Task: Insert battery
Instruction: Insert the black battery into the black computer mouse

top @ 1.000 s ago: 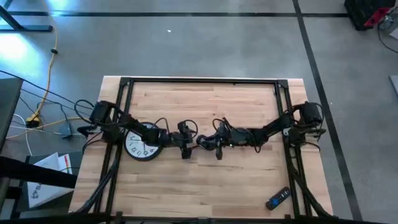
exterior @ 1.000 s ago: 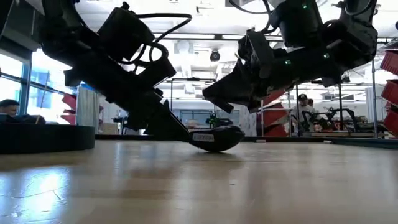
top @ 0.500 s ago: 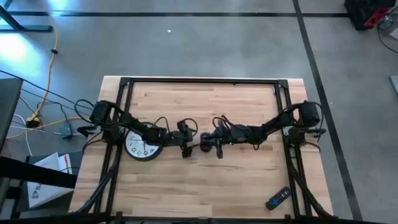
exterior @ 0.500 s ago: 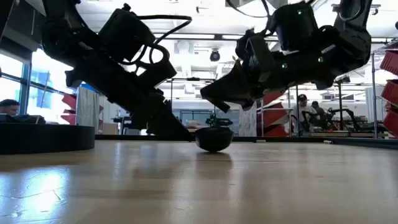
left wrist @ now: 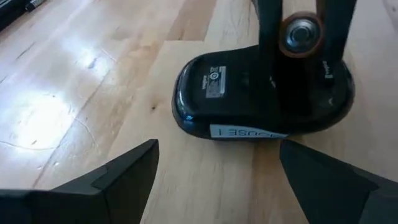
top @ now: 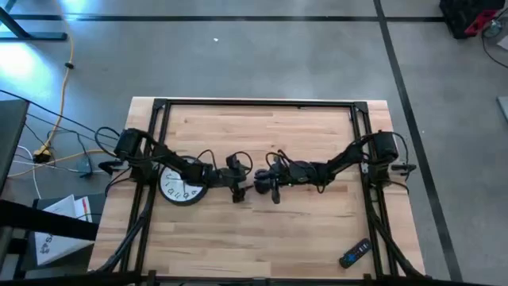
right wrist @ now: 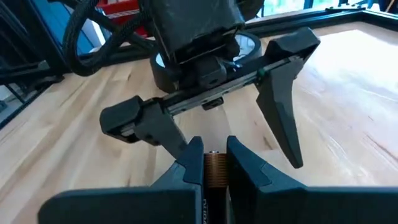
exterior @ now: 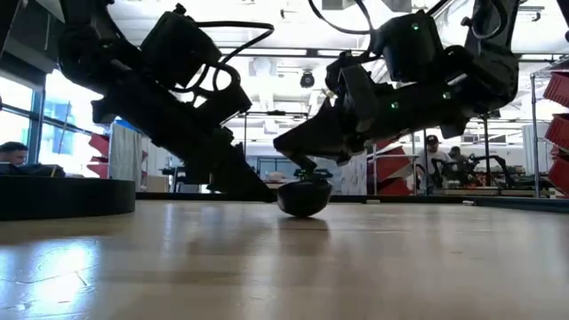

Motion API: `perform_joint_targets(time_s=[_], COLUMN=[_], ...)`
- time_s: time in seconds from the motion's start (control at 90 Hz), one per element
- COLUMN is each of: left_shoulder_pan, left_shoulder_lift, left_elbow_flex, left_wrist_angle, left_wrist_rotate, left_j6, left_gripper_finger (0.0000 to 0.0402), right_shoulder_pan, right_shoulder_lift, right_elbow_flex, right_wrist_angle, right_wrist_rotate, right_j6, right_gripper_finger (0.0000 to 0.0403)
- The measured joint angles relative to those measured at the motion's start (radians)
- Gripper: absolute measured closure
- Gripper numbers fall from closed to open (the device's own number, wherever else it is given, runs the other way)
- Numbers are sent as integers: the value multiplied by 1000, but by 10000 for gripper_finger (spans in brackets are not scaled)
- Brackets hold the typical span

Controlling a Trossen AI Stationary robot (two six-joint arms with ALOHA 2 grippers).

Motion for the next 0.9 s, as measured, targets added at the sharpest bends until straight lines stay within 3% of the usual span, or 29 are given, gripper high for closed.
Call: perform_joint_targets(time_s=[0.9], left_shoulder_pan=[0], left_shoulder_lift=[0], left_elbow_flex=[0], left_wrist_angle=[1], left_wrist_rotate=[2], left_j6=[2], left_gripper_finger=[85], right_shoulder_pan=[-7], right_shoulder_lift=[50], right_elbow_flex=[0], right_wrist_angle=[49], right_wrist_rotate=[-40], right_j6=[-81], right_gripper_finger=[391])
